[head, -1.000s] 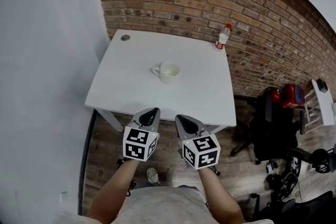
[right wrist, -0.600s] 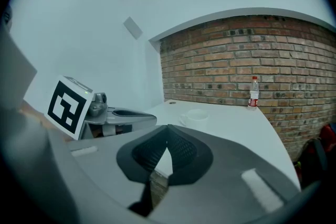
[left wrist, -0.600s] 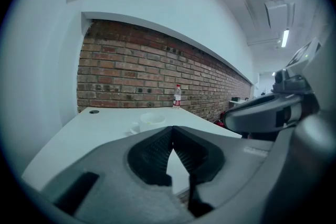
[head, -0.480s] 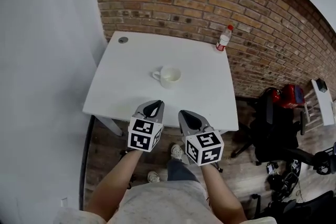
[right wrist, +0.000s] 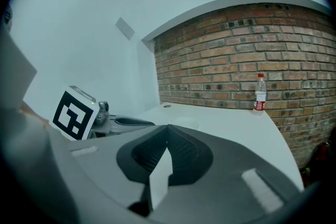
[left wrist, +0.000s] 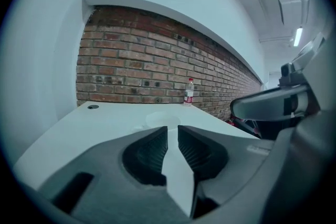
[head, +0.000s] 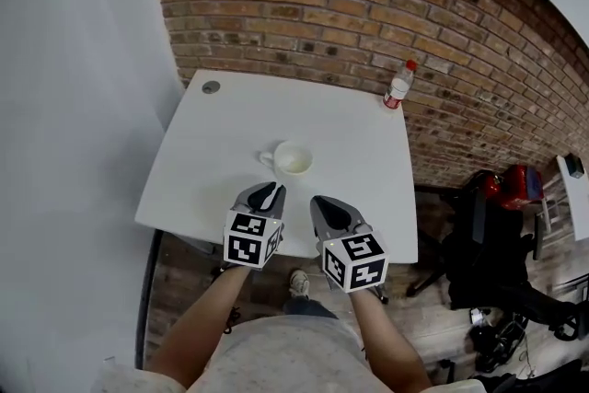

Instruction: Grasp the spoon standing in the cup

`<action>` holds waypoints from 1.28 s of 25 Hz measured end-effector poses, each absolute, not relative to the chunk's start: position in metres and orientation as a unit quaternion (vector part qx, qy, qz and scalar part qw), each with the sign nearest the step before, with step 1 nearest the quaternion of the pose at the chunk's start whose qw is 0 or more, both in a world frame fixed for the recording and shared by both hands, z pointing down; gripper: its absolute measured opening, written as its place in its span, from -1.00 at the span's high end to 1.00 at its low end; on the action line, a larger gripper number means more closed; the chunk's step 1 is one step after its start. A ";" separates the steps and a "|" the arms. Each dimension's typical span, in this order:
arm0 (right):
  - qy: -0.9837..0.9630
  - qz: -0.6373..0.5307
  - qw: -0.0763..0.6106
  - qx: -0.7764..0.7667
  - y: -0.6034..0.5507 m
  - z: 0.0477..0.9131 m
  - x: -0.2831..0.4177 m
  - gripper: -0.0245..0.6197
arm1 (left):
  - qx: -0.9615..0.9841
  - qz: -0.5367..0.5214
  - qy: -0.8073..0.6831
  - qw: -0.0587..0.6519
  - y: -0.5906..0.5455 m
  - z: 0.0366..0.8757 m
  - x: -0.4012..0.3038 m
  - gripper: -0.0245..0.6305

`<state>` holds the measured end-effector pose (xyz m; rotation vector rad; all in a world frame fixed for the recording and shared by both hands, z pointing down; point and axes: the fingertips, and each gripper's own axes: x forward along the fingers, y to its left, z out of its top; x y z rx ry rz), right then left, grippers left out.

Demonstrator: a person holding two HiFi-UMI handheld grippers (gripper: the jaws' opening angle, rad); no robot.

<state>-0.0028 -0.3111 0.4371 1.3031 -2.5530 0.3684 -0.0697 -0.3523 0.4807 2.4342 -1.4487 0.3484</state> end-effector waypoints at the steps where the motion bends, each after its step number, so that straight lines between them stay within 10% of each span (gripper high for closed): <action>1: -0.877 0.128 0.127 0.446 -0.320 0.438 0.001 0.90 | 0.840 0.120 -0.508 0.149 -0.362 0.483 -0.069 0.73; 32: -0.883 0.170 0.135 0.416 -0.403 0.474 0.021 0.91 | 0.813 0.147 -0.538 0.170 -0.432 0.508 -0.065 0.82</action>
